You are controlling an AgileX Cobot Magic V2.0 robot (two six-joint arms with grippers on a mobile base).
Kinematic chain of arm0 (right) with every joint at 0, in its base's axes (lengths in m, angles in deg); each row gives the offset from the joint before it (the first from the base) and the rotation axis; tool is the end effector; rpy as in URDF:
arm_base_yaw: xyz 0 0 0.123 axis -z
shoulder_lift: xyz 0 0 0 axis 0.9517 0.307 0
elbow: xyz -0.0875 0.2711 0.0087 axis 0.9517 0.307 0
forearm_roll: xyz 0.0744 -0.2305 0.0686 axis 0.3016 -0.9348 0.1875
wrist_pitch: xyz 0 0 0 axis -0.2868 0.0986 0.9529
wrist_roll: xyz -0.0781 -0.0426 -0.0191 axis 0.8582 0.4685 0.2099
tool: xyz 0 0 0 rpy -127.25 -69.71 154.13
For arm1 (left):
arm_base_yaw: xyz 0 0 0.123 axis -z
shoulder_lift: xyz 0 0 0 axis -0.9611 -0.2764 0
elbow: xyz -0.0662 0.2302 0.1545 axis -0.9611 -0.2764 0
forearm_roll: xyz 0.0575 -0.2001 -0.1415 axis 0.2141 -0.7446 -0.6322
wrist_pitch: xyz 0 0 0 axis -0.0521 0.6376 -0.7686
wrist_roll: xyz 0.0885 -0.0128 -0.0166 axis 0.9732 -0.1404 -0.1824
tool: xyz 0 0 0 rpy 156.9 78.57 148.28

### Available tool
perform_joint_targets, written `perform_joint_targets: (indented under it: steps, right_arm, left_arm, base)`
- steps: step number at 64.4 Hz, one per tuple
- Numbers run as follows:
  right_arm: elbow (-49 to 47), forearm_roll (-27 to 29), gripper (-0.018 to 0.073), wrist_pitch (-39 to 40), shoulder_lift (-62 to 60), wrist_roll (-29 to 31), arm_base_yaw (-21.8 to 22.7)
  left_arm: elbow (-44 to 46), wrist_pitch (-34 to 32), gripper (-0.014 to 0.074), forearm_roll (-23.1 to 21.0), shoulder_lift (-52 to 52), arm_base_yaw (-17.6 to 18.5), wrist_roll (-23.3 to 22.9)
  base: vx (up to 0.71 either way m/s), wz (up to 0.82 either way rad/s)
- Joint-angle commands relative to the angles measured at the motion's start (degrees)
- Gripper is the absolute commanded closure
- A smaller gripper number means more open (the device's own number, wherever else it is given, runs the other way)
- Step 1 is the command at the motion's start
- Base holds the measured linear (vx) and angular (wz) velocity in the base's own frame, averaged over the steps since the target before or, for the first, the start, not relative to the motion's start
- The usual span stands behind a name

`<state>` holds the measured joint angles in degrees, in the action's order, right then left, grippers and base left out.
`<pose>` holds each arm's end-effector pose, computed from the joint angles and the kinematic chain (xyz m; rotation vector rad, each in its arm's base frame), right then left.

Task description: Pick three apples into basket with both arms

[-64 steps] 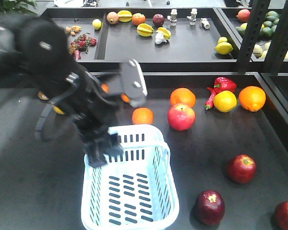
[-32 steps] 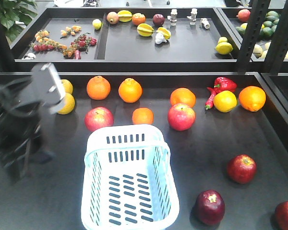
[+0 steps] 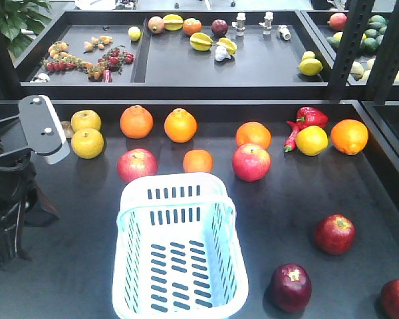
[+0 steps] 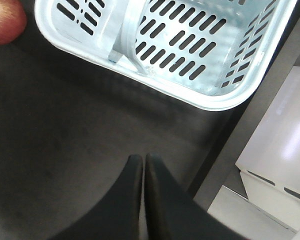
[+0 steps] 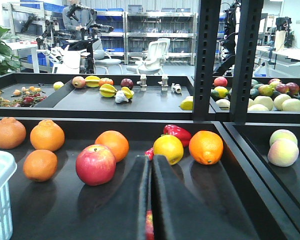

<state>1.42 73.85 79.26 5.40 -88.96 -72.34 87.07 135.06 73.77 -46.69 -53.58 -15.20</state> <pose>0.0568 0.0001 0.1998 0.0026 1.5484 0.0061 0.2115 -0.0929 0.3464 1.3708 2.3904 -0.1245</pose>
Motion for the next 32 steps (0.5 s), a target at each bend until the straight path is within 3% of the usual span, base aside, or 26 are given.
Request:
perform_joint_targets:
  steps: [1,32]
  right_arm:
    - [0.24,-0.5,0.0567,4.25,-0.67,0.03,0.25]
    - [0.24,-0.5,0.0567,4.25,-0.67,0.03,0.25]
  left_arm:
    - [1.19,-2.01,0.0604,-1.38,1.46,0.01,0.0]
    - [1.19,-2.01,0.0604,-1.38,1.46,0.01,0.0]
  base:
    - [0.0,0.0]
    - [0.0,0.0]
